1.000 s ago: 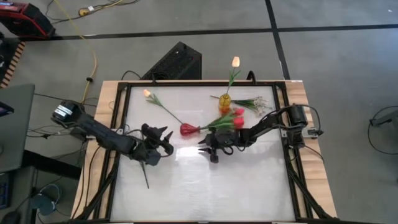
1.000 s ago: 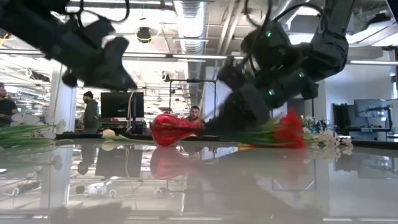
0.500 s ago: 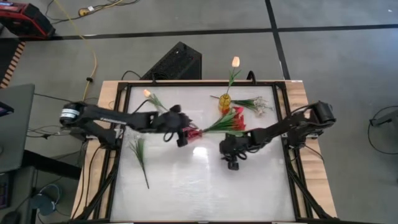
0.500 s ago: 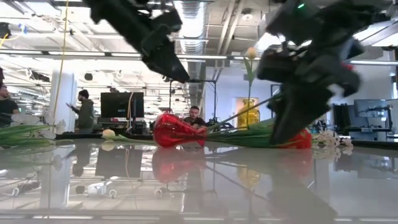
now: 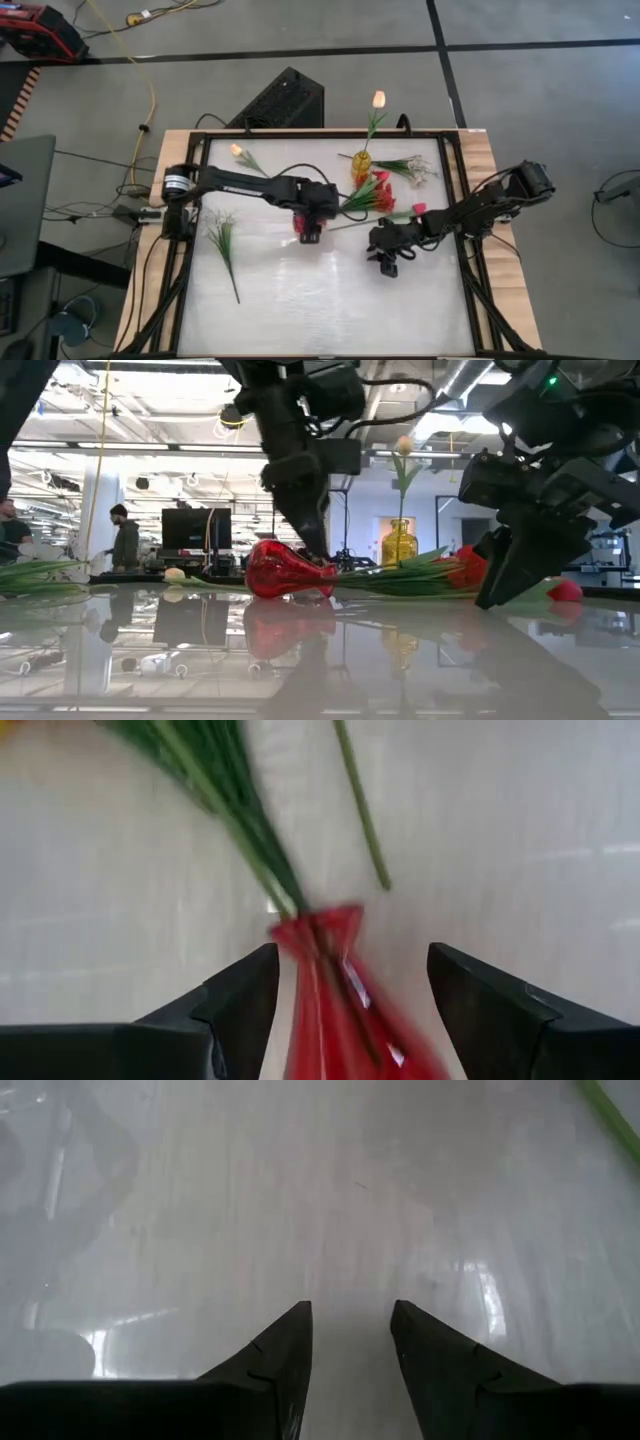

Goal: Sort flowers into vase by color
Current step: Adjust the red vase

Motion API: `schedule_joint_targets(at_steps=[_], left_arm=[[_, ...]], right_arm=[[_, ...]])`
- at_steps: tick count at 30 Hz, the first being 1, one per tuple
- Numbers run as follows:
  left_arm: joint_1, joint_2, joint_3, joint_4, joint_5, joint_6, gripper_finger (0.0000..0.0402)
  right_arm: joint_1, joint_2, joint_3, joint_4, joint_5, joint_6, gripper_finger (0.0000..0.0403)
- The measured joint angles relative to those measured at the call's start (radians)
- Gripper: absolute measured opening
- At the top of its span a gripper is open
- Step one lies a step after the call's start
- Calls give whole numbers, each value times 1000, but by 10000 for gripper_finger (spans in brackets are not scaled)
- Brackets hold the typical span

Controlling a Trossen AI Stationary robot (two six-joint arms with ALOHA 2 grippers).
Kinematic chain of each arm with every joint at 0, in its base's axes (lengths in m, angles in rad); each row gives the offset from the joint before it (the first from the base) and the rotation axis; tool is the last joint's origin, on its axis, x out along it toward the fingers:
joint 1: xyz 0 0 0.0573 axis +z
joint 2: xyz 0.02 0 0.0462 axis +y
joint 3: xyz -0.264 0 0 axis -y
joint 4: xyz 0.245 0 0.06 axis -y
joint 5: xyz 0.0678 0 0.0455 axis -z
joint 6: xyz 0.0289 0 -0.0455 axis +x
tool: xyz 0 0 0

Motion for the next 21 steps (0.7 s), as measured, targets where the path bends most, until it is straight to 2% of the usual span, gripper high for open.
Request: schedule_joint_targets(at_steps=[5, 11, 17, 21], left_arm=[[14, 39, 48, -35, 2, -60, 244], [53, 75, 49, -52, -15, -129, 244], [72, 122, 46, -46, 34, -123, 244], [72, 140, 49, -32, 31, -115, 240]], right_arm=[[-3, 5, 1, -1, -1, -31, 170], [2, 4, 1, -3, -2, -72, 170], [2, 4, 1, -8, -2, -85, 170], [1, 0, 0, -1, 0, -97, 170]])
